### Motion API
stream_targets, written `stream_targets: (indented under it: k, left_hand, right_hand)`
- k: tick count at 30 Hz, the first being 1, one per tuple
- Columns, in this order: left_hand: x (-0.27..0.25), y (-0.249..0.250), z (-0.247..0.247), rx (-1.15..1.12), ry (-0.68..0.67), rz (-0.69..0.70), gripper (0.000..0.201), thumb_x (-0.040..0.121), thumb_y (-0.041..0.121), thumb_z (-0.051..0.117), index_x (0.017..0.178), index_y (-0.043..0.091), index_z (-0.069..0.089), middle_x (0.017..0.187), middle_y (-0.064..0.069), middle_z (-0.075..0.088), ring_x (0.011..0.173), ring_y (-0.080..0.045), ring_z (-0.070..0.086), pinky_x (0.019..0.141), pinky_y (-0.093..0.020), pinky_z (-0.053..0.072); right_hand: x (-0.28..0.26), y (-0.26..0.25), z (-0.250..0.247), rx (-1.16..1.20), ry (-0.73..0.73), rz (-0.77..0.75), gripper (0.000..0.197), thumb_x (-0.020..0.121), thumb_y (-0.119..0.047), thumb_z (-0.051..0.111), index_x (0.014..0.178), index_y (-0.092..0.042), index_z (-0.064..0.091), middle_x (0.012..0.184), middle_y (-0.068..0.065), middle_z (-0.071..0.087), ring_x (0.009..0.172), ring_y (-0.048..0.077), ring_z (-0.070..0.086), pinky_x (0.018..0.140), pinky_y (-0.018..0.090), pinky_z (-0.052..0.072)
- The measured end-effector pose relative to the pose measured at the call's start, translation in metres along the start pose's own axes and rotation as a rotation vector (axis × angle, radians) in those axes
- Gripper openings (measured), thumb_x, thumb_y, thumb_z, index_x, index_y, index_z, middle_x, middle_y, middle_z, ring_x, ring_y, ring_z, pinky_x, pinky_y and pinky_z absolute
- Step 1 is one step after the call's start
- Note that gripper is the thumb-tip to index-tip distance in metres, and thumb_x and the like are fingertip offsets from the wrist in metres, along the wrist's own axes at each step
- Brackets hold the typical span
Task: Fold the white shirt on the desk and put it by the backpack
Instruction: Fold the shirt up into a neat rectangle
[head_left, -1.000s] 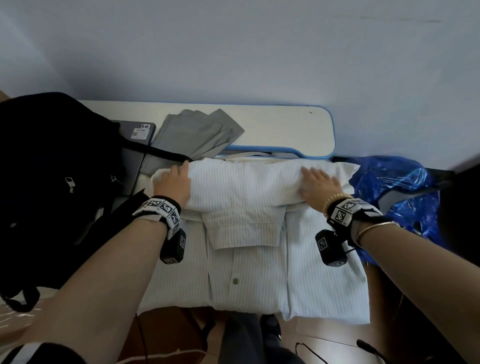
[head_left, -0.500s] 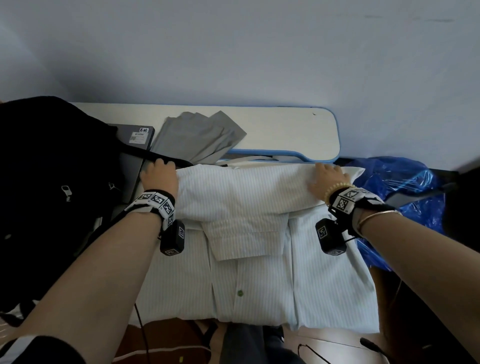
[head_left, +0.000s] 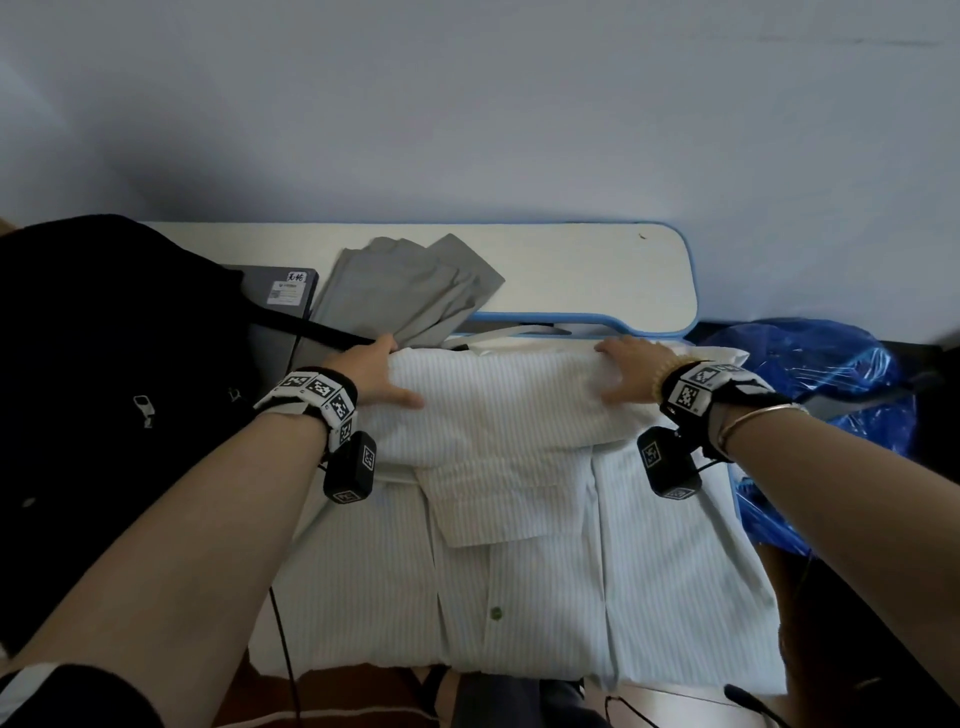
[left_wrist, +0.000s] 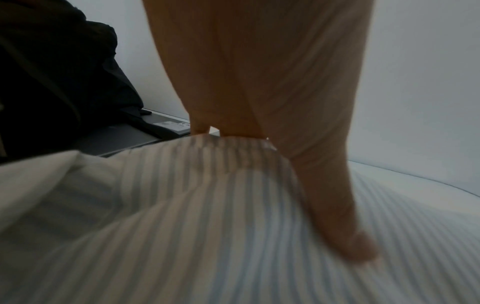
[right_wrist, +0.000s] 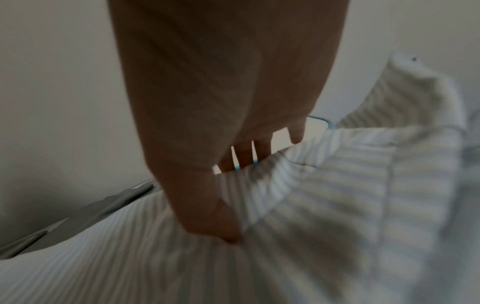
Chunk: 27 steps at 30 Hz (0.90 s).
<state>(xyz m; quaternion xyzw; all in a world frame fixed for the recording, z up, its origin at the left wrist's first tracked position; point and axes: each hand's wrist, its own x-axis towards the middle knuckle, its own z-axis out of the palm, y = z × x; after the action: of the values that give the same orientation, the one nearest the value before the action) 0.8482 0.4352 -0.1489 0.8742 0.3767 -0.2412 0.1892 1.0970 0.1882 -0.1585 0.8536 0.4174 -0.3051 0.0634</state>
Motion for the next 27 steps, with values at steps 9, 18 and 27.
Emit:
stream_targets:
  k: [9, 18, 27]
  left_hand:
    - [-0.002, -0.009, -0.007, 0.14, -0.192, -0.004, 0.047, 0.064, 0.03, 0.085, 0.101, 0.007, 0.068, 0.104, -0.01, 0.069, 0.093, -0.025, 0.064, 0.076, -0.028, 0.047]
    - [-0.006, -0.008, -0.065, 0.175, 0.06, 0.114, 0.008, 0.079, 0.018, 0.069, 0.079, 0.012, 0.063, 0.099, -0.012, 0.069, 0.08, -0.026, 0.061, 0.069, -0.029, 0.044]
    - [-0.021, -0.007, -0.134, 0.019, 0.546, 0.164, 0.021, 0.088, 0.004, 0.053, 0.107, 0.005, 0.063, 0.107, -0.019, 0.062, 0.1, -0.037, 0.06, 0.08, -0.041, 0.045]
  right_hand:
    - [0.0, 0.003, -0.016, -0.128, -0.067, 0.014, 0.036, 0.075, -0.031, 0.075, 0.102, -0.009, 0.066, 0.108, 0.011, 0.068, 0.1, 0.028, 0.062, 0.083, 0.033, 0.046]
    - [-0.014, -0.004, -0.068, -0.025, 0.148, -0.008, 0.032, 0.077, -0.017, 0.07, 0.105, -0.003, 0.062, 0.112, 0.017, 0.064, 0.105, 0.033, 0.059, 0.086, 0.035, 0.046]
    - [-0.033, -0.015, -0.145, -0.035, 0.512, 0.084, 0.008, 0.083, -0.02, 0.059, 0.089, -0.019, 0.065, 0.096, 0.005, 0.066, 0.101, 0.029, 0.06, 0.092, 0.039, 0.04]
